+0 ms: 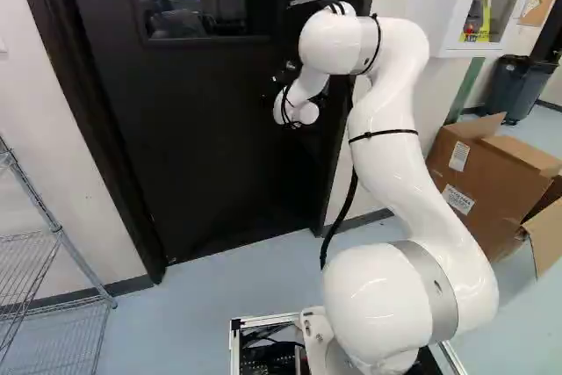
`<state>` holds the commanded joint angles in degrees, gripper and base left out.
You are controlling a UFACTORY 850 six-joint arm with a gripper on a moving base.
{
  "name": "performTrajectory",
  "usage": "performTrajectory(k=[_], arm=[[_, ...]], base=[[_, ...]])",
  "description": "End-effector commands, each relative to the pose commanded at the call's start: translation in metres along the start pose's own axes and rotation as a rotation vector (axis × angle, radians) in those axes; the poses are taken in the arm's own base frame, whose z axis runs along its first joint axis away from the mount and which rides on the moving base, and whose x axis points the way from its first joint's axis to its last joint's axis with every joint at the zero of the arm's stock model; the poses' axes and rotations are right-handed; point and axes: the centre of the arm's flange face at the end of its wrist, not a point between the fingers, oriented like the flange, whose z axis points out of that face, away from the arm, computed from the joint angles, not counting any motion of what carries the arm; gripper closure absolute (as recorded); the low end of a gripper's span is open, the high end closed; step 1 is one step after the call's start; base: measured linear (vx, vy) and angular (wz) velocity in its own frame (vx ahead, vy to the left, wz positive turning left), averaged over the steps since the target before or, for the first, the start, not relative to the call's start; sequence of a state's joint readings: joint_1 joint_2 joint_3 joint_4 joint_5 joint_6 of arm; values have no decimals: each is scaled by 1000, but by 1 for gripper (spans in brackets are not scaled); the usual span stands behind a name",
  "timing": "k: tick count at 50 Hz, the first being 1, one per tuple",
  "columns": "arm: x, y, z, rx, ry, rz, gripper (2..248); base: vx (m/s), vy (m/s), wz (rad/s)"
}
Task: Open the door and move inside
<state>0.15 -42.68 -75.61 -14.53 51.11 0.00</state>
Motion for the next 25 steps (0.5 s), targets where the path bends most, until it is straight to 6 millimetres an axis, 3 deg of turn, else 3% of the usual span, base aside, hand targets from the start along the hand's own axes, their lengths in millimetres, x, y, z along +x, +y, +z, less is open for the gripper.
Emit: performTrajectory(k=[25], arm=[[5, -7, -49, -24, -44, 33, 3]], base=[[0, 0, 0]])
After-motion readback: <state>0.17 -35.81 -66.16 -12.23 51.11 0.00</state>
